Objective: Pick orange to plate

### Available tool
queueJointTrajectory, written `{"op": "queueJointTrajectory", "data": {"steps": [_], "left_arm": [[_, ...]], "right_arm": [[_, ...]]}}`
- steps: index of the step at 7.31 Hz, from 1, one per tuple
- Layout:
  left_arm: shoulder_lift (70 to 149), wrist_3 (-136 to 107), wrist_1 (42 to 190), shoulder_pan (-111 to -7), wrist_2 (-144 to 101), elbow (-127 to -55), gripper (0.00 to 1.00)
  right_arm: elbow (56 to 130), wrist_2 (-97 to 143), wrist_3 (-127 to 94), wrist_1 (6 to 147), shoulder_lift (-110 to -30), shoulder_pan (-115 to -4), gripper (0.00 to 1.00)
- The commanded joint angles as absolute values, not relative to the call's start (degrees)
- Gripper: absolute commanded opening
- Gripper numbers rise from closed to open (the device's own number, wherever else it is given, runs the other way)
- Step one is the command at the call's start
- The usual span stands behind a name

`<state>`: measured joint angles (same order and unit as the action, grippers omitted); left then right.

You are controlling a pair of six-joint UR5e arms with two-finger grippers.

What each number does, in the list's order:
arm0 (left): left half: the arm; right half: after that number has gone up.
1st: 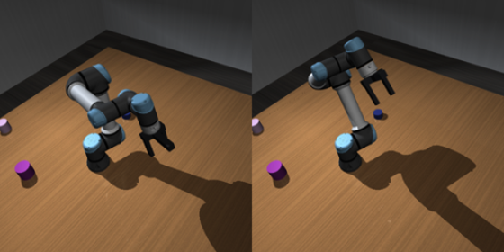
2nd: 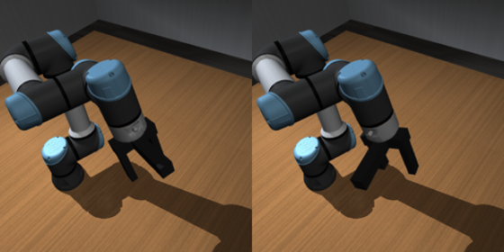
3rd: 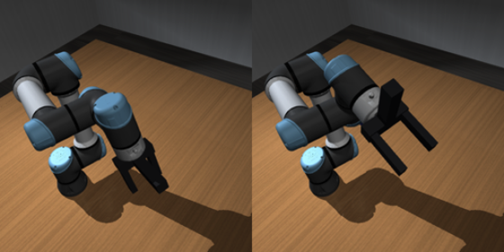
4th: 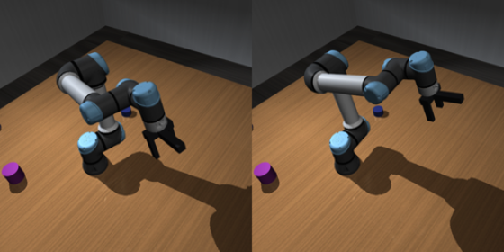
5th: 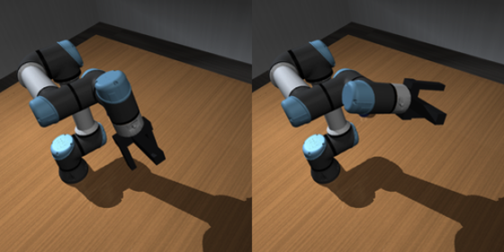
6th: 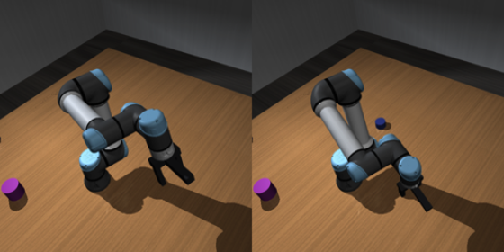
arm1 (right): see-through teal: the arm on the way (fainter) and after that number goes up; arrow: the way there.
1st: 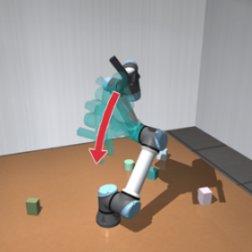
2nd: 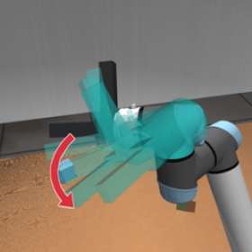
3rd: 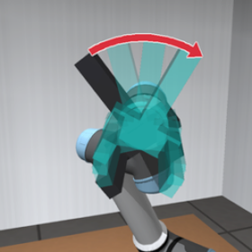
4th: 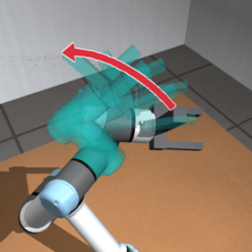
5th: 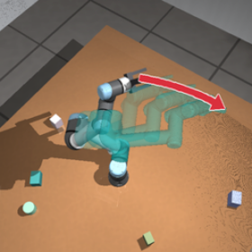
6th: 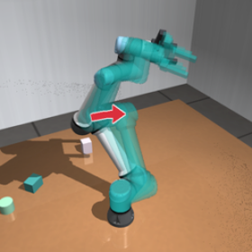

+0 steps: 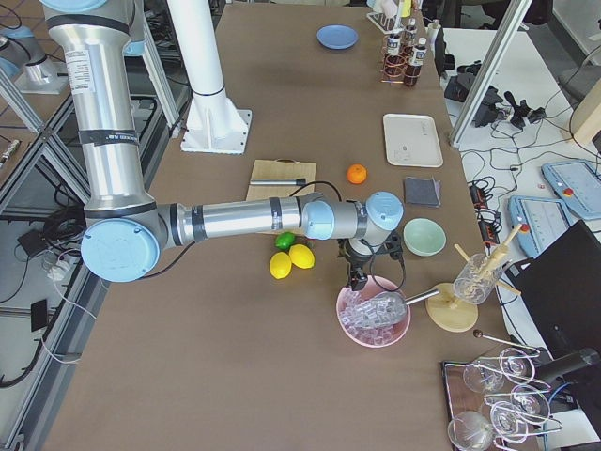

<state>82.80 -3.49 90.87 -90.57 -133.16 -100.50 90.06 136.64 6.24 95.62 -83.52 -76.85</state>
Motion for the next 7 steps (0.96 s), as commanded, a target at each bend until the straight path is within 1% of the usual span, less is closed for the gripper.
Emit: {"op": "queueJointTrajectory", "data": {"steps": [1, 7], "left_arm": [[82.79, -3.52, 90.97, -90.44, -133.15, -100.28, 0.98], [83.50, -3.51, 90.88, -88.42, -134.74, -100.11, 0.98]], "right_arm": [[90.09, 136.67, 6.41, 95.62, -83.41, -76.82, 1.00], [89.82, 136.41, 6.24, 95.62, -83.41, -76.38, 1.00]]}}
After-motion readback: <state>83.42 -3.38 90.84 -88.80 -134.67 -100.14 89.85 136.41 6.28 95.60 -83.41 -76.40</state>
